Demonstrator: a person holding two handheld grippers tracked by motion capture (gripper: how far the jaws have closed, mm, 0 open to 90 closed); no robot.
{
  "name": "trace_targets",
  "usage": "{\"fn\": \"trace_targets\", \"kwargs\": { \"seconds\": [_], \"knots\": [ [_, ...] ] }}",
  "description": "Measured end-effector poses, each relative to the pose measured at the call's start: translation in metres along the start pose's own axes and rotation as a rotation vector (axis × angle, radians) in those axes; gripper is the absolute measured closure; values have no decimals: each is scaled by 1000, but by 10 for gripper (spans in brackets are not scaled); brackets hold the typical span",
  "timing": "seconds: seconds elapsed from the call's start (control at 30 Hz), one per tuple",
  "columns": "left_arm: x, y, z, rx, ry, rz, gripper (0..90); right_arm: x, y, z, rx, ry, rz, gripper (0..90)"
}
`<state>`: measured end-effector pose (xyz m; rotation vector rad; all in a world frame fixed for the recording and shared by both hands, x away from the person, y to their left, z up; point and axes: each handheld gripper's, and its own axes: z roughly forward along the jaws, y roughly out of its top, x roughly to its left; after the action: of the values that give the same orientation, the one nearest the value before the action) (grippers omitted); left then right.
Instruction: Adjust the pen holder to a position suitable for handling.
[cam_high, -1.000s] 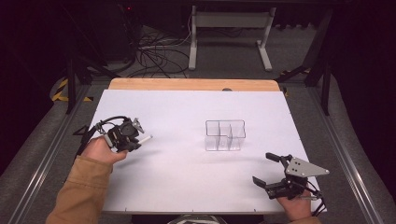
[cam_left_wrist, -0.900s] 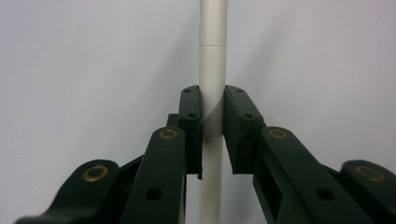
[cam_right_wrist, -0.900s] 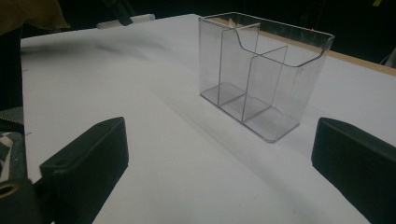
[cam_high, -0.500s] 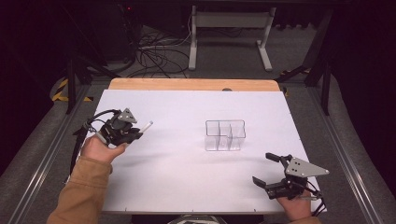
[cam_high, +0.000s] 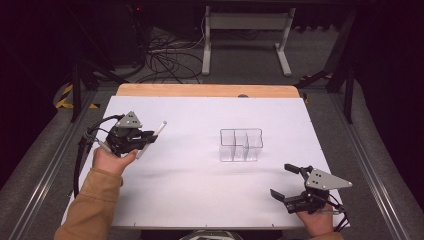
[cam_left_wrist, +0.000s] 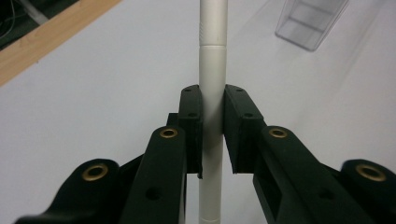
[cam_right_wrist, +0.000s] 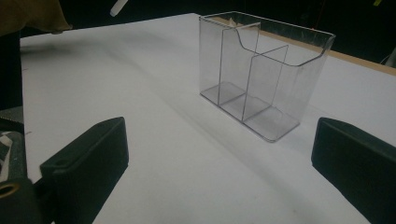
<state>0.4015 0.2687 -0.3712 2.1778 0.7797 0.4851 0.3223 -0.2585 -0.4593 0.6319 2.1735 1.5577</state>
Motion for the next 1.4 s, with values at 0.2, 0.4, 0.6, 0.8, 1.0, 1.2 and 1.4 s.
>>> {"fn": "trace_targets", "kwargs": {
  "seconds": [0.2, 0.4, 0.6, 0.8, 1.0, 1.2, 1.4],
  "knots": [
    [-2, 0, -4, -112, -22, -5, 786, 0, 0, 0, 2, 0, -1, 43],
    [-3, -3, -4, -224, -62, -27, 786, 0, 0, 0, 2, 1, -1, 43],
    [-4, -6, -8, -311, -72, -46, 786, 0, 0, 0, 0, 0, -1, 43],
    [-3, -11, -8, -402, -114, -70, 785, 0, 0, 0, 1, -1, -2, 43],
    [-5, -12, -9, -451, -113, -64, 785, 0, 0, 0, 0, -2, -1, 43],
    [-9, -8, -10, -509, -163, -86, 785, -1, -1, 0, 1, 2, 3, 44],
    [-16, -3, -9, -526, -148, -73, 784, -2, -1, 2, 6, 6, 4, 43]
  ]
}}
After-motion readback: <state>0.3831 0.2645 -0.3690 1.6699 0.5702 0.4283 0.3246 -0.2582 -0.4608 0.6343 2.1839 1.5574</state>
